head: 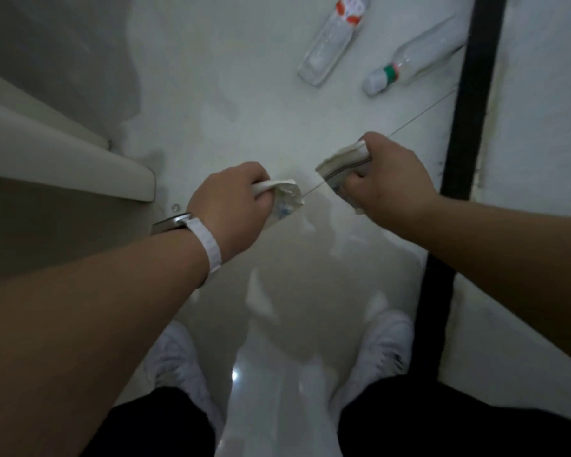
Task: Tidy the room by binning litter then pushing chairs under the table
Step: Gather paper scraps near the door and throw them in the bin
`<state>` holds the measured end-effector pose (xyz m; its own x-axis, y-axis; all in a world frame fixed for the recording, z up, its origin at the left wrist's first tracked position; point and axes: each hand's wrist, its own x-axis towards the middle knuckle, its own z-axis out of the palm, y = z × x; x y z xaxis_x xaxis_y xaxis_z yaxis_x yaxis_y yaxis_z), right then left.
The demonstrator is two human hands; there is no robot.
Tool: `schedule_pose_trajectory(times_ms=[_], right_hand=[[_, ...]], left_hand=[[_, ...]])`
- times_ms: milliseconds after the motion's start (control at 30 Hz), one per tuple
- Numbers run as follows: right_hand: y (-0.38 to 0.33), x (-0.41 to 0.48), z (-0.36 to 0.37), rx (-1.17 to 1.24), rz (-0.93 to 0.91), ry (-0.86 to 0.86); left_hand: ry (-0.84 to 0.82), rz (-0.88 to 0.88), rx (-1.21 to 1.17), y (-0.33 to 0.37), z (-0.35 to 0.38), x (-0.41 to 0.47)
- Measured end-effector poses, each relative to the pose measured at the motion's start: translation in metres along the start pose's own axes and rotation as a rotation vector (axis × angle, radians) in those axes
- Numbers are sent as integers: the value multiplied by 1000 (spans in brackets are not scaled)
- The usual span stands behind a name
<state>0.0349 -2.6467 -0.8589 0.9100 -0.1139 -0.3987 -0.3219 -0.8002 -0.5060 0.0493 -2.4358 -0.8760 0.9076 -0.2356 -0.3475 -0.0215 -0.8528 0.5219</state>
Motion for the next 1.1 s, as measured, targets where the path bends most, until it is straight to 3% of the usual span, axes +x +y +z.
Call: schedule_pose_trajectory(times_ms=[300, 600, 900, 1100], right_hand=[[-110, -119, -152, 143, 24, 98], [-216, -222, -303, 171, 12, 162], [-307, -307, -408, 183, -130, 138], [-376, -335, -438, 106, -289, 107]], left_hand=[[142, -131, -212, 122, -164, -108], [265, -153, -267, 223, -331, -204], [402, -176, -349, 282, -468, -299], [493, -154, -385, 281, -531, -340]])
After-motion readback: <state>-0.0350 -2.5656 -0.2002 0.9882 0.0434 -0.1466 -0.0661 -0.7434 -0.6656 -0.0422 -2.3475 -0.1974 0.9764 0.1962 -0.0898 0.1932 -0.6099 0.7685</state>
